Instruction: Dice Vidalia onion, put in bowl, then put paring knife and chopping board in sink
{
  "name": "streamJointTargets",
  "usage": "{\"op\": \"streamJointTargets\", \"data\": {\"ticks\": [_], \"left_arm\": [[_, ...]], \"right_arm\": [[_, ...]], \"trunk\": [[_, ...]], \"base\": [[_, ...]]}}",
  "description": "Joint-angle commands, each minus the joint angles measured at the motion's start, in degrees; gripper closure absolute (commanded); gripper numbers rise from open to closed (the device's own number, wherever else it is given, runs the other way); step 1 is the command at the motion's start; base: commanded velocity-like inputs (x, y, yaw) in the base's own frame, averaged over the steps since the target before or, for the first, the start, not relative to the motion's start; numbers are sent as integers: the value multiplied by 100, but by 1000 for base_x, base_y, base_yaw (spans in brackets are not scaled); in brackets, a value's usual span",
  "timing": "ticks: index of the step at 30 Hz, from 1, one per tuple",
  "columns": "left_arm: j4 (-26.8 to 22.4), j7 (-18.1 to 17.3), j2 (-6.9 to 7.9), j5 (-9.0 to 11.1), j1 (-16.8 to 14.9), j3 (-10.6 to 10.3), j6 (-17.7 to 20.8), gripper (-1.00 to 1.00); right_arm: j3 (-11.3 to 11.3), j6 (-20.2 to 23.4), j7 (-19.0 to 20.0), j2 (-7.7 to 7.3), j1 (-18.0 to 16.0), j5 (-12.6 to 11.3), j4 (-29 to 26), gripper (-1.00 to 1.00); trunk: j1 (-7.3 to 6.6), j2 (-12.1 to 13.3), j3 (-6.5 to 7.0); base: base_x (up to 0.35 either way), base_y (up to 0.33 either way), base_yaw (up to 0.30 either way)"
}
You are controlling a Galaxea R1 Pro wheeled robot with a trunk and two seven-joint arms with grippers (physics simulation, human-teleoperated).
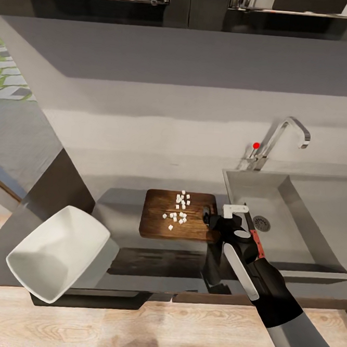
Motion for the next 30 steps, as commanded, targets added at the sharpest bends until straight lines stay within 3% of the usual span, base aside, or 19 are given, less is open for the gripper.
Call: {"op": "streamJointTargets", "data": {"ticks": [1,22,23,30], "left_arm": [[-8,-8,-1,26,2,5,-6,-100],[-8,-8,-1,26,2,5,-6,-100],[-8,-8,-1,26,2,5,-6,-100],[-8,-8,-1,26,2,5,-6,-100]], "right_arm": [[16,32,-53,-7,-5,-65,62,-100],[25,50,-53,-25,-5,-75,88,-100],[25,50,-53,-24,-5,-79,88,100],[25,50,-53,-10,-5,-89,88,100]], "trunk": [[5,-8,-18],[5,-8,-67],[5,-8,-67],[5,-8,-67]], "base": [[0,0,0],[0,0,0],[0,0,0],[0,0,0]]}}
